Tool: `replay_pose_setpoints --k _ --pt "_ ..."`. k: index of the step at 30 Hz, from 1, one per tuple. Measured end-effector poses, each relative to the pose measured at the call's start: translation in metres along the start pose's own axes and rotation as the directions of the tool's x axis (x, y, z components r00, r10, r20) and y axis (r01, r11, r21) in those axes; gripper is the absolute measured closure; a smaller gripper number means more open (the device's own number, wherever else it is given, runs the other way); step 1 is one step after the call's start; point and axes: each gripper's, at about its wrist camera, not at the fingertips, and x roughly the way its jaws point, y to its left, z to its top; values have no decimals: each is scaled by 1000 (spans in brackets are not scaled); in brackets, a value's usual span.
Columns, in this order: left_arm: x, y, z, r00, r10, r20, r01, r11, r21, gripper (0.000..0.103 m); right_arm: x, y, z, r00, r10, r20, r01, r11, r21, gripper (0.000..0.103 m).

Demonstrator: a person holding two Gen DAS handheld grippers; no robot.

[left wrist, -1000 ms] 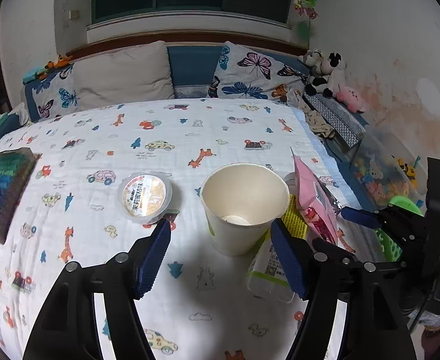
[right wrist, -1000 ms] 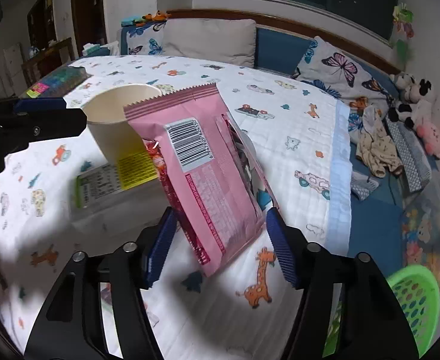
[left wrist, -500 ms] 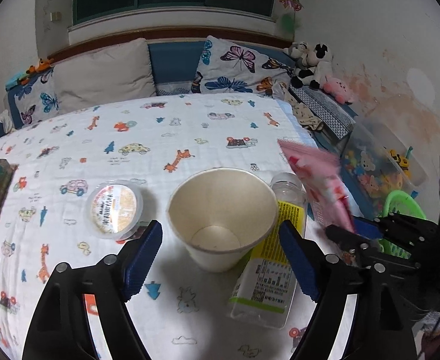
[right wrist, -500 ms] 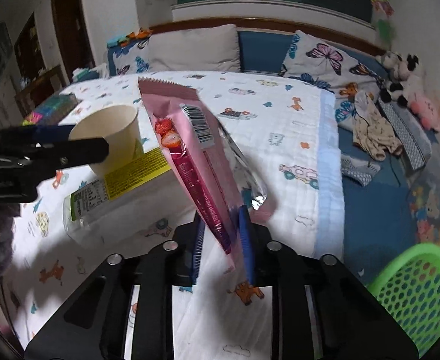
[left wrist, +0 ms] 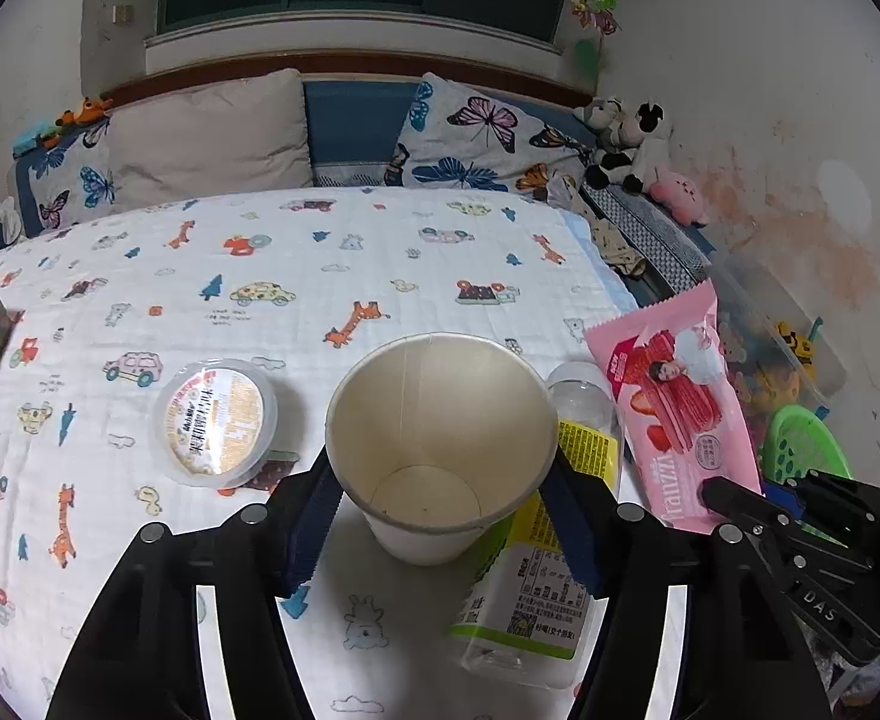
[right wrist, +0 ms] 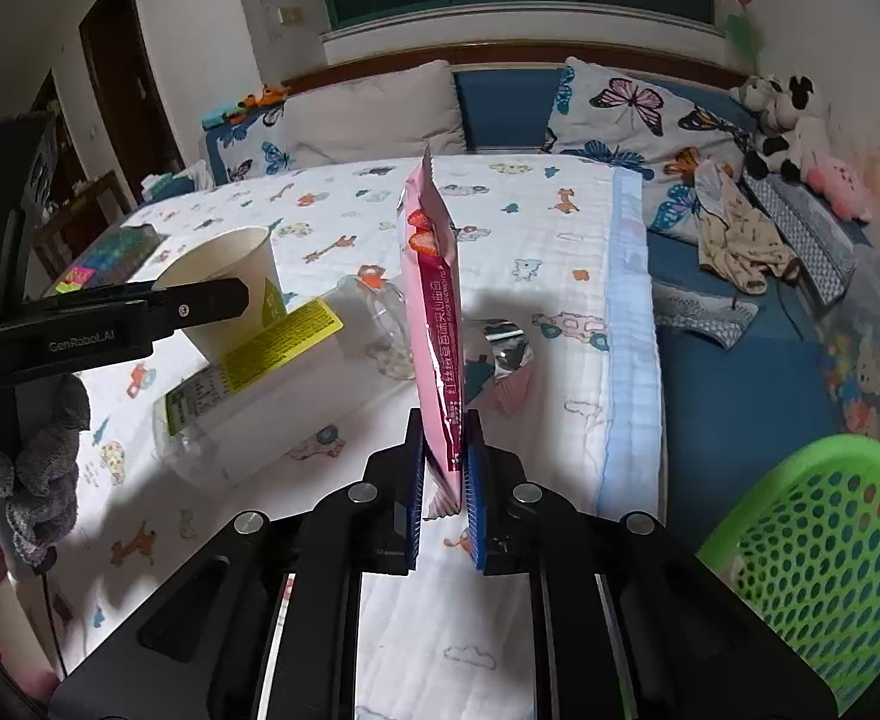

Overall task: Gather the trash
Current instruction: 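Grasp the white paper cup with the left gripper while the right holds the pink packet, then drop the pink packet into the basket with the right gripper while the left drops the paper cup in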

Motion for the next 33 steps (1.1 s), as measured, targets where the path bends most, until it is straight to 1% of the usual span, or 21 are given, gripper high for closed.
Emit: replay_pose_setpoints --k 5,8,19,23,26,29,33 --pt "-18 0 3 999 7 40 -6 1000 -3 43 -11 0 -4 1000 3 13 -3 1000 21 91" --pt "-35 -8 4 997 5 75 -6 1000 20 43 -23 -1 -7 1000 0 28 -1 999 37 91" --pt "-82 -47 7 986 -53 157 35 993 112 43 -73 -12 -20 995 -43 90 35 995 90 92" --pt "-89 -62 6 984 -81 160 59 989 136 43 -92 -21 -29 992 -73 106 61 991 116 92" --pt "-93 -78 3 982 -116 150 93 984 153 43 -105 -29 -37 988 -102 115 86 987 137 92" --pt "-92 -95 -1 980 -150 134 125 976 177 43 -120 -44 -47 983 -145 117 124 978 166 92" --pt "-86 -123 -8 977 -186 105 160 964 213 43 -140 -70 -62 969 -220 108 194 958 210 92"
